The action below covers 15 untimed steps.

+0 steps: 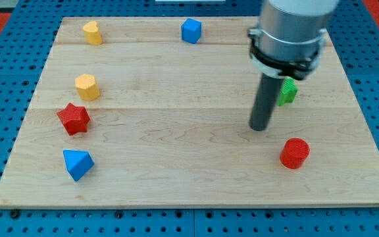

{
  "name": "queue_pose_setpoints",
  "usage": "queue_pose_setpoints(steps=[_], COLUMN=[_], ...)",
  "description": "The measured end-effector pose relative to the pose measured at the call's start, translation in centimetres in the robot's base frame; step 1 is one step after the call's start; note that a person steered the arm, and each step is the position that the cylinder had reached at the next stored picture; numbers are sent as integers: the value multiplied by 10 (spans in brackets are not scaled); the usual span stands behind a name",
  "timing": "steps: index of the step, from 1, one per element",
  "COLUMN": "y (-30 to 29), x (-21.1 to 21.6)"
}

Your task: Move the red star parallel to the blue triangle

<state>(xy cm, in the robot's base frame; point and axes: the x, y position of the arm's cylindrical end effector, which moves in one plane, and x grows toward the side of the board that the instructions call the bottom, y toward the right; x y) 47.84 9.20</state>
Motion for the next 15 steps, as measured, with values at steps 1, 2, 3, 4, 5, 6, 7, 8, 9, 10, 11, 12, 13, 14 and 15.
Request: queue_pose_setpoints(steps=[1, 2, 3, 4, 5, 6, 7, 8, 9, 10, 11, 12, 13, 14, 15], y=[-94, -202, -248, -257, -323, -333, -341, -229, -153, -124, -120, -120, -117, -117, -165], x=[-40, -37, -33, -47, -51, -57, -16, -7, -4, 30, 24, 10, 9, 12, 36])
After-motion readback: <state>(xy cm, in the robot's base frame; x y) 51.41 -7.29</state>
